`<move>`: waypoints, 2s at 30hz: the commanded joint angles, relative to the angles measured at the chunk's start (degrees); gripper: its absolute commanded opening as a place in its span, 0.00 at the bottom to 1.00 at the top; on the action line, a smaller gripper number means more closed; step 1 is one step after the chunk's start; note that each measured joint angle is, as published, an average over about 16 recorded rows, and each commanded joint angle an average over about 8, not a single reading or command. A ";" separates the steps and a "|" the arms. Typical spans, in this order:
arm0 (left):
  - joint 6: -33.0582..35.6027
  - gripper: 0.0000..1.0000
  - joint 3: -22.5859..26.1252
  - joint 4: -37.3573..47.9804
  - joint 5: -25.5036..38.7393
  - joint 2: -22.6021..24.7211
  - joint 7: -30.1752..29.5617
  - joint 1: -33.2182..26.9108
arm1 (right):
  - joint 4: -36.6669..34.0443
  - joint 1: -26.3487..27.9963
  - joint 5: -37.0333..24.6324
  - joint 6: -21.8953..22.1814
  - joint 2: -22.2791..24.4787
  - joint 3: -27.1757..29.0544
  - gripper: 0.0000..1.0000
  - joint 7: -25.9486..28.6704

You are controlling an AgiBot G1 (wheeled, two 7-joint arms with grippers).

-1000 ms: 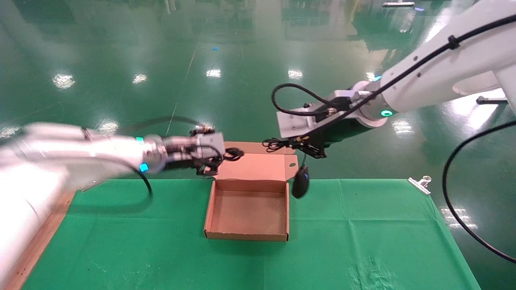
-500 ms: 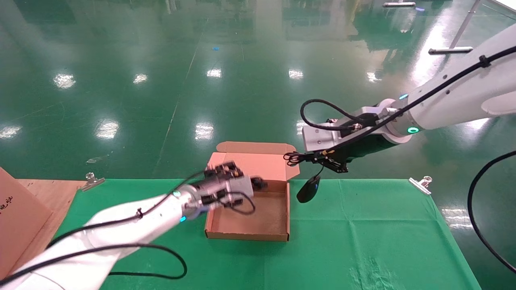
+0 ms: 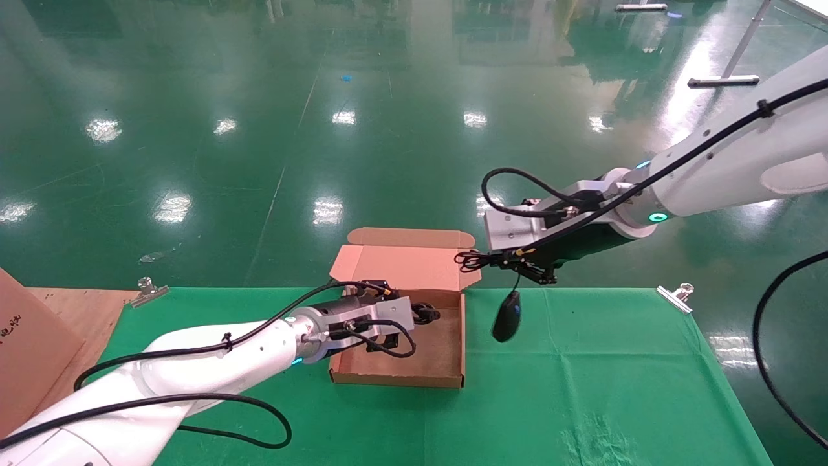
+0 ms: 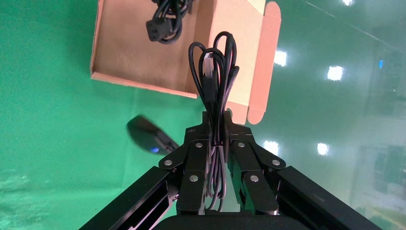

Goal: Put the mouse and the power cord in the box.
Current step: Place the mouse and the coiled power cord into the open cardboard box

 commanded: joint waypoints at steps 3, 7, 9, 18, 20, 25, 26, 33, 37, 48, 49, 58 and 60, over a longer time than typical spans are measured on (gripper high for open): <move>-0.24 1.00 1.31 0.47 -2.17 0.00 1.02 -0.28 | -0.82 0.22 0.12 0.06 -0.65 0.00 0.00 -0.39; -0.47 1.00 2.51 0.82 -4.08 -0.01 1.87 -0.50 | -1.05 0.64 0.19 -0.31 -1.05 -0.05 0.00 -0.50; -0.59 1.00 3.09 0.98 -4.99 -0.01 2.27 -0.60 | -1.05 0.89 0.23 -0.56 -1.23 -0.08 0.00 -0.46; -0.72 1.00 5.19 1.68 -9.17 -0.12 3.44 -1.19 | -0.18 1.57 0.54 -1.45 -2.05 -0.18 0.00 0.41; -0.22 1.00 5.16 2.07 -10.43 -0.31 3.59 -1.72 | 0.18 1.59 0.63 -1.57 -2.30 -0.23 0.00 0.72; 2.65 1.00 3.54 3.70 -14.08 -1.76 5.29 -4.01 | 1.49 1.33 1.08 -1.37 -3.29 -0.55 0.00 1.82; 3.49 1.00 3.00 4.00 -14.82 -2.35 6.00 -4.47 | 1.96 1.20 1.22 -1.19 -3.53 -0.73 0.00 2.10; 10.44 1.00 -1.82 3.91 -20.72 -9.81 11.21 -5.30 | 7.46 -0.82 2.88 1.96 -4.77 -4.14 0.00 5.88; 13.60 1.00 -4.37 2.62 -23.85 -15.32 13.19 -4.11 | 12.05 -2.68 5.15 5.02 -5.20 -8.35 0.00 9.26; 18.22 1.00 -8.04 -2.02 -28.59 -27.10 15.79 1.33 | 22.98 -7.39 12.12 21.13 -5.63 -24.85 0.00 18.74; 18.31 1.00 -8.25 -2.27 -28.89 -27.74 15.85 1.84 | 23.46 -7.92 12.45 23.18 -5.62 -26.13 0.00 19.24; 17.21 1.00 -8.97 -0.56 -29.93 -28.80 16.99 4.98 | 21.97 -12.13 13.58 35.68 -5.34 -35.47 0.00 22.13; 16.82 1.00 -8.83 0.69 -29.74 -27.88 17.46 5.14 | 20.81 -12.84 13.71 36.58 -5.27 -36.96 0.00 22.52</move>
